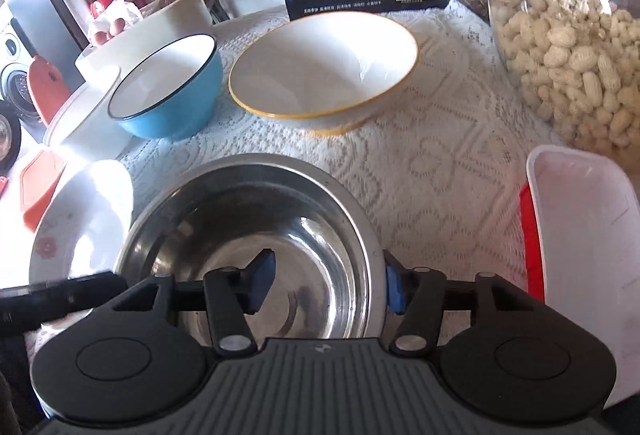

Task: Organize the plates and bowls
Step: 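Grasp the stainless steel bowl's rim with the left tool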

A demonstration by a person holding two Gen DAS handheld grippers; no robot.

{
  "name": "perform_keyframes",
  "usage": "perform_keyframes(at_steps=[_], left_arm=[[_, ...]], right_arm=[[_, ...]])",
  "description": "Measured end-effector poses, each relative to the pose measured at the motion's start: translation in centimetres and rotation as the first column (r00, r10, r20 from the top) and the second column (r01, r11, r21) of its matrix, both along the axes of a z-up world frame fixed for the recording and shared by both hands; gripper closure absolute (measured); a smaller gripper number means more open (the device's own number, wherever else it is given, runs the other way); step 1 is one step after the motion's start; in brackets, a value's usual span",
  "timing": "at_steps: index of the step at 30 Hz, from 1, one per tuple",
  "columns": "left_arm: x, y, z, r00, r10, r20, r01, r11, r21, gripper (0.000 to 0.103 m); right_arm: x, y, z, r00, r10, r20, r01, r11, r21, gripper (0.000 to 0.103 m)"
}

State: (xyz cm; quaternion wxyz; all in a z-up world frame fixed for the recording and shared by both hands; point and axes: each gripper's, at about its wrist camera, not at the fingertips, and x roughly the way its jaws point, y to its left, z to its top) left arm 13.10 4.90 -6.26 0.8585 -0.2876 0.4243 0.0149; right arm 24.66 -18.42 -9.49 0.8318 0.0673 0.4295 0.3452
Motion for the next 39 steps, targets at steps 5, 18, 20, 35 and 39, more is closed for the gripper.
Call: perform_keyframes(at_steps=[5,18,20,35,39], left_arm=[[-0.7,-0.2,-0.5,1.000,0.007,-0.013,-0.007,1.000,-0.013,0.083],[-3.1,1.3,3.1,0.988,0.051,0.148,-0.052,0.999,0.000,0.082],[-4.1,2.8,3.6,0.981,0.081,0.176,-0.079,0.997,-0.014,0.082],[-6.9,13.1,0.0,0.927,0.364,0.094,-0.371,0.926,0.069,0.082],[-6.9,13.7,-0.4,0.925,0.369,0.092,-0.377,0.921,0.095,0.083]], right_arm=[[-1.5,-1.0,0.1,1.000,0.016,-0.012,-0.016,1.000,0.027,0.048],[-3.8,-0.5,4.4,0.997,-0.058,0.051,0.051,0.991,0.122,0.054],[-4.3,1.1,5.5,0.996,-0.049,0.072,0.040,0.991,0.131,0.054],[-5.9,16.3,6.0,0.972,0.197,0.125,-0.204,0.978,0.046,0.054],[-6.2,17.3,5.7,0.966,0.211,0.148,-0.215,0.976,0.013,0.054]])
